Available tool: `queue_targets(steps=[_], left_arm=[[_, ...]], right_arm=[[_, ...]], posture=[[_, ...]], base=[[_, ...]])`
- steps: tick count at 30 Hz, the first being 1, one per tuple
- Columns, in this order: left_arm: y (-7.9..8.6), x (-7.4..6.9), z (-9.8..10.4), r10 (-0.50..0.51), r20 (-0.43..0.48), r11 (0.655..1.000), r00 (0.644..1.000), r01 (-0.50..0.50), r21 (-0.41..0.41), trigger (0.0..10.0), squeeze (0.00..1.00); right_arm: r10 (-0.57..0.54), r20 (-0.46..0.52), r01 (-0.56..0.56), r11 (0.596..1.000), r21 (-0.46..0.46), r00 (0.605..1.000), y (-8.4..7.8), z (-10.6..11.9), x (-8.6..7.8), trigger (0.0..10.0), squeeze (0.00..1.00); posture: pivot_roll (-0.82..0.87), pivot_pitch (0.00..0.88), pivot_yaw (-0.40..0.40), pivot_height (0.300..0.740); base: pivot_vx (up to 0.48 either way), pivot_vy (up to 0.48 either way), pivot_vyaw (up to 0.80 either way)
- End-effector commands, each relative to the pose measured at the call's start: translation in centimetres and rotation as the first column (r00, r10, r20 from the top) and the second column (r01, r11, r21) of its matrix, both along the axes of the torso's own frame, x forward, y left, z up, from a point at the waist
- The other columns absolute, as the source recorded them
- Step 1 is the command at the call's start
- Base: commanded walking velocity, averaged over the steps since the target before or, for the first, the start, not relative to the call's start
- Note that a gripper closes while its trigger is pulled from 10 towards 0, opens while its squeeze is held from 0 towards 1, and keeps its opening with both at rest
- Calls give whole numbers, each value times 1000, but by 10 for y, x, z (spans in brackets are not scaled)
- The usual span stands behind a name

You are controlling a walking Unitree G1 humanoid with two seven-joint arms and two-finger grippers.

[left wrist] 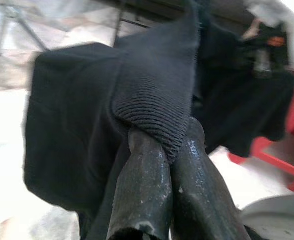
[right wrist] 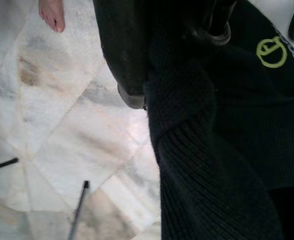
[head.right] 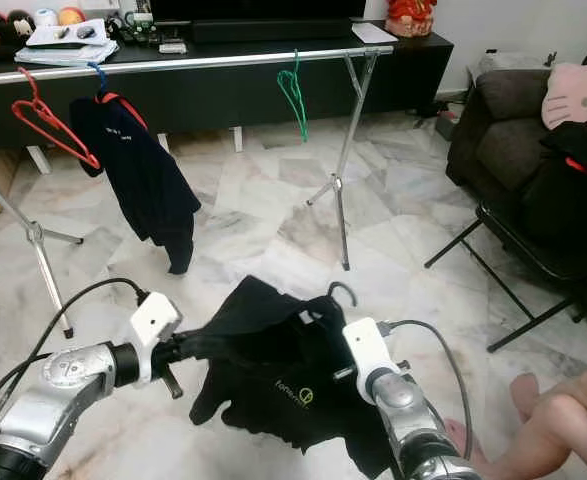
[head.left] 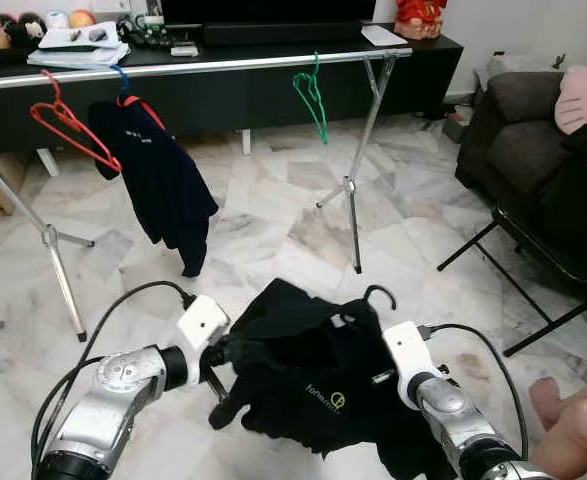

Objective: Hang hanger

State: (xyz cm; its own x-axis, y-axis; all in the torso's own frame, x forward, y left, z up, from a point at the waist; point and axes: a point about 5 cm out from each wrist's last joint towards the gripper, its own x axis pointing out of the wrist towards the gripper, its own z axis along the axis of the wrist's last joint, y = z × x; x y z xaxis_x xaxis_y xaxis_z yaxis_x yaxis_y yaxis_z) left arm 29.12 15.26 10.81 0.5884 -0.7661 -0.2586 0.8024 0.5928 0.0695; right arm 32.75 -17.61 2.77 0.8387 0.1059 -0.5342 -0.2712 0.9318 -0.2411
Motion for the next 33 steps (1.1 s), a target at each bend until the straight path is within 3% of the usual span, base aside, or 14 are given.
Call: queue_targets(steps=[1,7,8,9,10,12,13,14,27,33], left_arm=[[-4,-7,2,-52,-16,999,999,52,-1,0,0],[-8,-10,4,-72,-16,997,997,72,18,0,0],[-8,-9,3,-68,-13,997,998,68,29,4627,0],[-7,-9,3,-64,-11,997,998,65,37,8314,0],[-7,-9,3,-62,-13,997,998,62,37,10000,0],[-7,-10,3,-63,-29,998,998,64,24,10000,0],[-7,-10,4,-62,-29,998,998,62,20,10000,404],[-7,-11,4,-63,-33,998,997,63,18,10000,1000],[6,-13,10,-43,-34,998,998,44,42,10000,1000],[18,-1,17,66,29,996,997,-67,54,10000,1000]], right_arm=[[-105,32,104,994,32,994,-5,8,7,0,0],[-116,77,107,987,121,990,6,21,18,0,0],[-103,84,92,987,133,991,9,24,20,0,0],[-88,90,75,987,142,992,12,26,21,0,0],[-71,98,56,987,150,993,15,28,23,0,0],[-45,111,27,987,161,993,19,32,25,0,0],[-39,113,20,986,163,993,20,33,26,0,0],[-30,122,10,987,162,992,21,35,27,0,0],[4,131,-24,988,155,991,24,37,28,0,0],[119,140,-136,983,122,983,19,42,29,0,0]], posture=[[14,119,-16,740],[18,110,-12,740],[20,108,-11,740],[20,107,-11,740],[20,105,-11,740],[20,103,-10,740],[19,102,-9,740],[18,100,-9,740],[39,110,9,740],[37,110,-9,740]], base=[[0,0,0],[0,0,0],[0,0,0],[0,0,0],[0,0,0],[0,0,0],[0,0,0],[0,0,0],[0,0,0],[0,0,0]])
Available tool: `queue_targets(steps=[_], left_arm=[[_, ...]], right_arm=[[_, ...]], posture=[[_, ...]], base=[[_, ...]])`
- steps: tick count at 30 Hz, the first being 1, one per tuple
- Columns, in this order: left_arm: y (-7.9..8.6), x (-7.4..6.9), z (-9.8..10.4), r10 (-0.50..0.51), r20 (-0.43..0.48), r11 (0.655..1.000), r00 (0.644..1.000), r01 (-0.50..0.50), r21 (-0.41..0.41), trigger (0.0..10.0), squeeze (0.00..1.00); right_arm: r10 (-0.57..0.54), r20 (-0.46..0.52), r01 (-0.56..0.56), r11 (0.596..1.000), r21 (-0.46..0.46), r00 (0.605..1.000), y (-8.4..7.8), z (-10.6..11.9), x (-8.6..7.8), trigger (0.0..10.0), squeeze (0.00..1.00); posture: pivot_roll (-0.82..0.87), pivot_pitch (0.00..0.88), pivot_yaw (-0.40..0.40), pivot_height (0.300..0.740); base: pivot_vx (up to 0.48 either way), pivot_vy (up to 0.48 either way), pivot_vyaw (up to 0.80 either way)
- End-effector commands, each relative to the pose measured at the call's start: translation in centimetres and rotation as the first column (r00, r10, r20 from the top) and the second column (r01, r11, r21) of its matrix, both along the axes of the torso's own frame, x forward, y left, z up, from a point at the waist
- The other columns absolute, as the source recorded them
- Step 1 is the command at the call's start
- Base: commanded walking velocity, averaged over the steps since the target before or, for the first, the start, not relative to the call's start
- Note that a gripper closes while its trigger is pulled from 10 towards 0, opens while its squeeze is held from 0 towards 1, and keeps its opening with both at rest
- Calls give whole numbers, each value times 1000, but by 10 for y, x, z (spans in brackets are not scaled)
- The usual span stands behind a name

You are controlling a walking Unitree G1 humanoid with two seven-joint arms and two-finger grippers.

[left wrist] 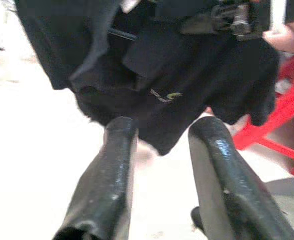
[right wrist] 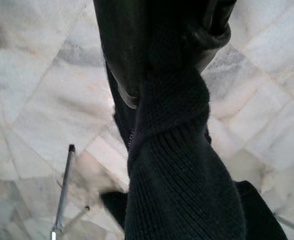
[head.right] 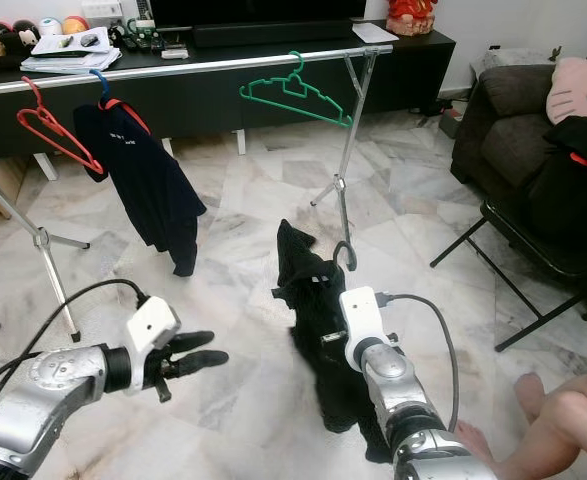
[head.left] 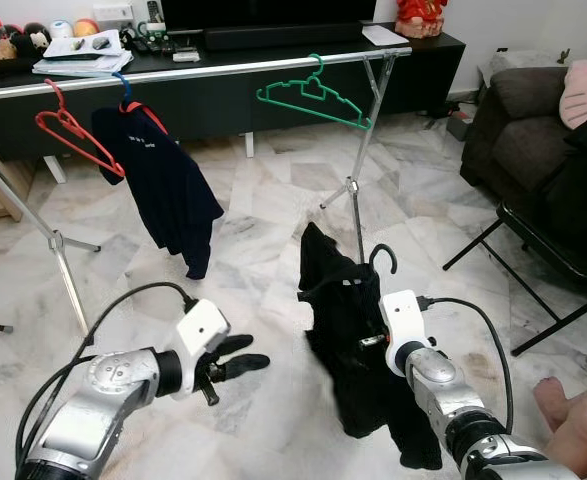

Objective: Hang hanger

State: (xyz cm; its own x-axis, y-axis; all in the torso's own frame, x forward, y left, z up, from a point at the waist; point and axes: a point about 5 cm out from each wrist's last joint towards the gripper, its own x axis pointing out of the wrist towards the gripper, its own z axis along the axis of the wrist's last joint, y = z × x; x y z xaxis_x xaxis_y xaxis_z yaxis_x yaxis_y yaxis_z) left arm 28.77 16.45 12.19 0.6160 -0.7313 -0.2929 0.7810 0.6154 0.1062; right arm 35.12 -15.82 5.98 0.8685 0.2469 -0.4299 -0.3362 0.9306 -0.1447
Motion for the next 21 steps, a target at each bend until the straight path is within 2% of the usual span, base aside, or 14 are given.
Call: queue_targets(steps=[1,3,6,8,9,14,15,16,17,18,19,21], left_arm=[[8,5,4,52,32,999,998,-52,6,10000,1000],[9,4,2,51,30,999,998,-51,6,10000,1000],[8,1,1,39,25,999,999,-40,9,10000,1000],[8,-1,0,36,24,999,999,-36,11,10000,1000],[10,-2,-2,31,20,999,999,-32,21,10000,1000],[12,-2,-3,12,16,999,1000,-13,47,10000,1000],[13,-2,-3,2,16,998,1000,-3,61,10000,1000],[13,-2,-3,2,16,998,1000,-3,61,10000,1000],[15,-3,-2,-13,17,997,1000,11,71,10000,1000],[15,-3,-2,-13,17,997,1000,11,71,10000,1000],[17,-4,4,-49,23,996,999,47,80,10000,1000],[17,-4,6,-63,24,995,998,61,82,10000,1000]], right_arm=[[84,41,-83,996,-20,996,-2,11,5,0,0],[217,26,-216,976,-35,976,-10,14,2,0,0],[337,16,-336,940,-56,941,-15,16,-2,0,0],[422,0,-421,905,-55,907,-20,18,-6,0,0],[492,-45,-494,867,-64,870,-26,17,-11,0,0],[605,-170,-625,772,-115,778,-39,13,-21,0,0],[636,-214,-666,736,-123,742,-42,13,-23,0,0],[636,-214,-666,736,-123,742,-42,13,-23,0,0],[668,-251,-708,693,-133,701,-44,13,-25,0,0],[668,-251,-708,693,-133,701,-44,13,-25,0,0],[689,-275,-735,668,-118,671,-45,14,-26,0,0],[695,-280,-741,661,-114,663,-45,15,-26,0,0]], posture=[[36,112,-16,740],[29,113,-21,740],[28,114,-24,740],[27,114,-29,740],[24,113,-32,740],[19,109,-44,740],[17,106,-48,740],[17,106,-48,740],[18,105,-52,740],[18,105,-52,740],[27,105,-59,740],[29,104,-61,740]], base=[[0,0,0],[0,0,0],[0,0,0],[0,0,0],[0,0,0],[0,0,0],[0,0,0],[0,0,0],[0,0,0],[0,0,0],[0,0,0],[0,0,0]])
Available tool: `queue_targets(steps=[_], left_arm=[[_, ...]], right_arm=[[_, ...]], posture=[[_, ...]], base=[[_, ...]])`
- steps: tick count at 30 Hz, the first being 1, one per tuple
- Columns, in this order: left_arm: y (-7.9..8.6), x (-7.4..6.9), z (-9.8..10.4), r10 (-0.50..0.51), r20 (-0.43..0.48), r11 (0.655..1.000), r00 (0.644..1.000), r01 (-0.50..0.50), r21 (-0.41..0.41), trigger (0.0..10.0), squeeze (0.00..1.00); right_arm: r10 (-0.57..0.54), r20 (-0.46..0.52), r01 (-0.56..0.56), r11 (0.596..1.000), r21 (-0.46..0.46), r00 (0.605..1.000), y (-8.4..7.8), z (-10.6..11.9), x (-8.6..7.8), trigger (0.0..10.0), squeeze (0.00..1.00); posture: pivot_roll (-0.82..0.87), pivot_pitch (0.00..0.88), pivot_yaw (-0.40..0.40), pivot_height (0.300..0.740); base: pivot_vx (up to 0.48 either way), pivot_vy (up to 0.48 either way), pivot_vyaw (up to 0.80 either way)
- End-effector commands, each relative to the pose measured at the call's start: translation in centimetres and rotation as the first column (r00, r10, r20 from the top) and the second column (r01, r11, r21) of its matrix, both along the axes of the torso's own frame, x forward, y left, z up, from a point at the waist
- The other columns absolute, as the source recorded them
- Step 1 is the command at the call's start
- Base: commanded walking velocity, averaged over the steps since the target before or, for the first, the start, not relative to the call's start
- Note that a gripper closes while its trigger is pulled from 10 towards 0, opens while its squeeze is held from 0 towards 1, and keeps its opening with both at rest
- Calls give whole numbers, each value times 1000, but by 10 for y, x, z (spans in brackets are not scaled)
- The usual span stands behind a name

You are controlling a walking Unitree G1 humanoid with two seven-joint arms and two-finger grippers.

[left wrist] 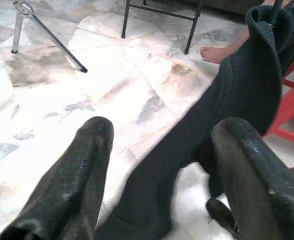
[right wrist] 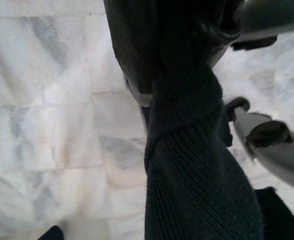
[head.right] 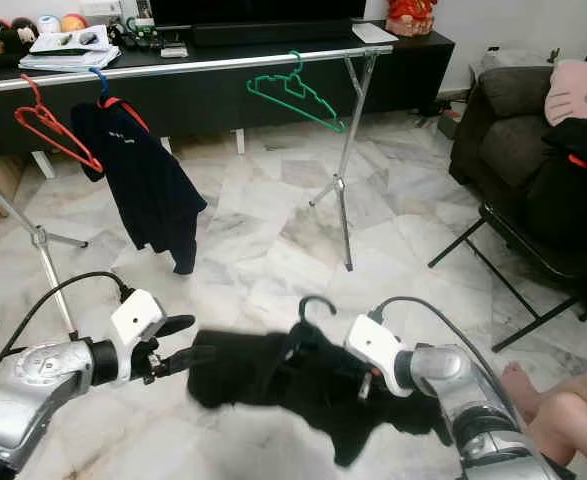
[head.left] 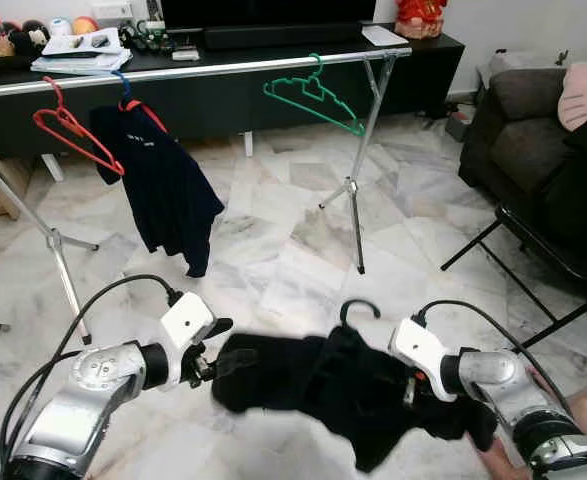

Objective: Hang hanger

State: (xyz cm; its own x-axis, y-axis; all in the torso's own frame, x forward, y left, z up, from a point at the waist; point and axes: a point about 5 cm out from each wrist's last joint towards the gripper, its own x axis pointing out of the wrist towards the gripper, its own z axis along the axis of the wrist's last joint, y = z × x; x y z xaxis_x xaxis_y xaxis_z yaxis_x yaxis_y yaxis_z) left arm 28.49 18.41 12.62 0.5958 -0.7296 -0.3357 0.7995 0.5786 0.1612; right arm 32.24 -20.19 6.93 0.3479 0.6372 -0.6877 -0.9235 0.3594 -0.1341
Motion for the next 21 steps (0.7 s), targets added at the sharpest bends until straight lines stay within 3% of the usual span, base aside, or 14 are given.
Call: queue_targets(steps=[1,6,7,10,11,12,21], left_arm=[[-1,-4,6,-76,-3,997,997,76,32,10000,1000],[-3,-12,4,-175,-60,983,983,178,51,10000,1000],[-4,-22,-11,-262,-156,952,952,282,121,10000,1000],[-7,-26,-25,-290,-213,928,933,329,173,10000,1000],[-10,-22,-29,-270,-196,936,943,304,175,10000,922],[-13,-18,-30,-245,-176,948,953,274,164,10000,27],[-22,-5,-36,-209,-164,966,964,229,117,10000,0]], right_arm=[[53,13,-53,999,-8,999,0,8,3,0,0],[115,25,-114,993,-43,993,2,11,3,0,0],[154,20,-153,987,-49,988,3,11,2,0,0],[164,8,-164,986,-26,986,6,12,2,0,0],[171,4,-171,985,-10,985,9,13,2,0,0],[178,-1,-178,984,0,984,10,13,2,0,0],[247,-30,-246,969,11,969,21,11,0,0,0]], posture=[[33,106,-69,740],[44,103,-84,740],[46,98,-90,740],[46,96,-92,740],[45,95,-94,740],[44,95,-95,740],[37,76,-103,740]], base=[[0,0,0],[0,0,0],[0,0,0],[0,0,0],[0,0,0],[0,0,0],[0,0,0]])
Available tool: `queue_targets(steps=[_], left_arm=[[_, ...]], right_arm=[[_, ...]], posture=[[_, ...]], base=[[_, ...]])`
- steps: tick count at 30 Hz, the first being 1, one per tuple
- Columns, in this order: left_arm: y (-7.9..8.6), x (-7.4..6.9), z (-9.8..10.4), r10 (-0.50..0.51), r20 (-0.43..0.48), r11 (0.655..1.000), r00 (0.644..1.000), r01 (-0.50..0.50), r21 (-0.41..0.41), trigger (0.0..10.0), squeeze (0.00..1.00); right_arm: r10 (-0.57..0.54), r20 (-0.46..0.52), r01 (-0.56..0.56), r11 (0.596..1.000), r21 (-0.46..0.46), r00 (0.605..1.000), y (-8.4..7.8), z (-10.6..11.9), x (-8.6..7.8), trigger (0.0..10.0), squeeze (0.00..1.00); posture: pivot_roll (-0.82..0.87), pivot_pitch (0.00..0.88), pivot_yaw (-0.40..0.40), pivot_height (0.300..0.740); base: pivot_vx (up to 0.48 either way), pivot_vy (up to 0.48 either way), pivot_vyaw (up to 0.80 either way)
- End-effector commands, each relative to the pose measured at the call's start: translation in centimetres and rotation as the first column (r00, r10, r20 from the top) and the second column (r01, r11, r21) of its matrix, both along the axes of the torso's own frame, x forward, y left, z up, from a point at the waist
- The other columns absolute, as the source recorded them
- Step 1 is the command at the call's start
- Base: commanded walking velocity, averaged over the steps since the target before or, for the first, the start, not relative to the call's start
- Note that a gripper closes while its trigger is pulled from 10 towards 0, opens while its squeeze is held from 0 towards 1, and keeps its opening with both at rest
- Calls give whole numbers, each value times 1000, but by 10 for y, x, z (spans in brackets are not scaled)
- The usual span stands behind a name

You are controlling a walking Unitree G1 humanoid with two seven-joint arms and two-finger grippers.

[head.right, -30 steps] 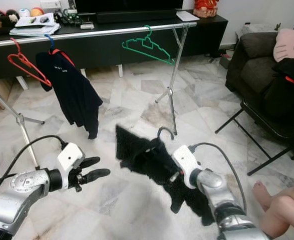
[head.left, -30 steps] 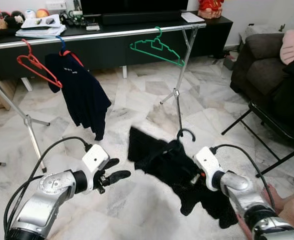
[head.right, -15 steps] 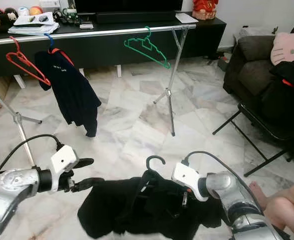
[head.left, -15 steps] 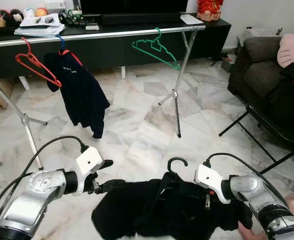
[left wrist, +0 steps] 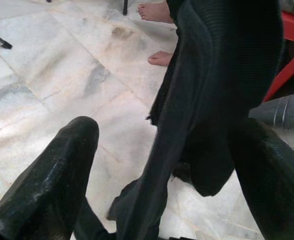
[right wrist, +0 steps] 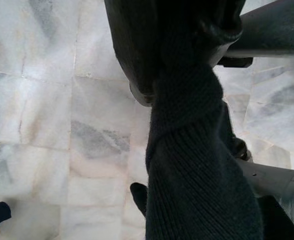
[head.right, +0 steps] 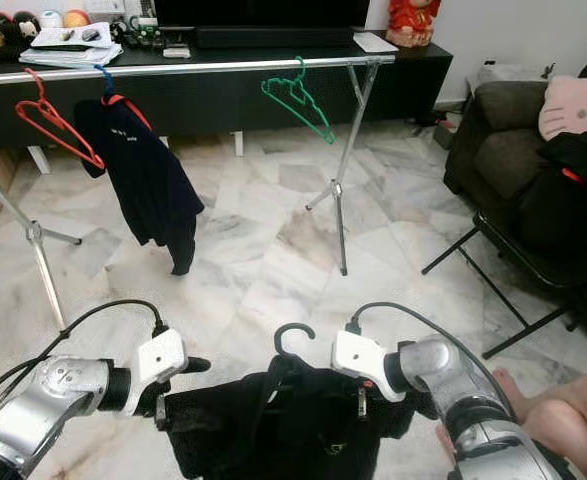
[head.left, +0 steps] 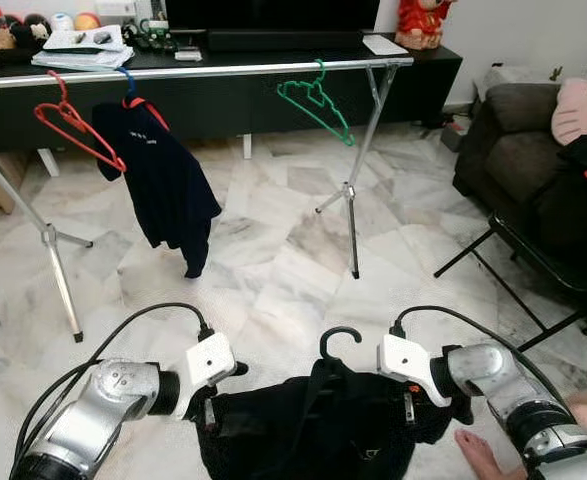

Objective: Hang hanger

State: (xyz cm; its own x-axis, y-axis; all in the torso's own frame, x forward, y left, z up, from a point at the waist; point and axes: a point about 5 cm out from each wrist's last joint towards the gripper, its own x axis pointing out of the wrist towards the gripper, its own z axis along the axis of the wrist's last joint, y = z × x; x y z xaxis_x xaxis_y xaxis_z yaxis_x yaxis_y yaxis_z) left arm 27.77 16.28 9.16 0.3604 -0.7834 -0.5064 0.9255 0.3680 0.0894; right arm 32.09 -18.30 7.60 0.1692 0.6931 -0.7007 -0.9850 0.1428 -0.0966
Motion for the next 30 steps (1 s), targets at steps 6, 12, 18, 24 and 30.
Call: queue_targets(steps=[6,12,18,24,30], left_arm=[[-7,3,-3,-21,-22,999,1000,20,-30,10000,0],[-9,1,-14,-24,-66,999,998,22,-38,10000,0],[-14,5,-15,-5,-69,998,998,1,-61,10000,0],[-15,13,-19,54,-66,995,996,-60,-85,10000,0],[-20,16,-19,75,-101,981,992,-92,-170,9490,0]], right_arm=[[36,8,-36,999,-18,999,6,-1,0,0,0],[39,43,-38,999,-36,998,16,-3,3,0,0],[23,64,-23,1000,0,998,25,0,7,0,0],[32,47,-34,998,49,998,31,3,8,0,0],[62,19,-63,997,37,998,34,1,6,0,0]], posture=[[38,66,-109,740],[42,58,-119,740],[47,62,-130,740],[50,63,-135,740],[45,64,-136,740]], base=[[0,0,0],[0,0,0],[0,0,0],[0,0,0],[0,0,0]])
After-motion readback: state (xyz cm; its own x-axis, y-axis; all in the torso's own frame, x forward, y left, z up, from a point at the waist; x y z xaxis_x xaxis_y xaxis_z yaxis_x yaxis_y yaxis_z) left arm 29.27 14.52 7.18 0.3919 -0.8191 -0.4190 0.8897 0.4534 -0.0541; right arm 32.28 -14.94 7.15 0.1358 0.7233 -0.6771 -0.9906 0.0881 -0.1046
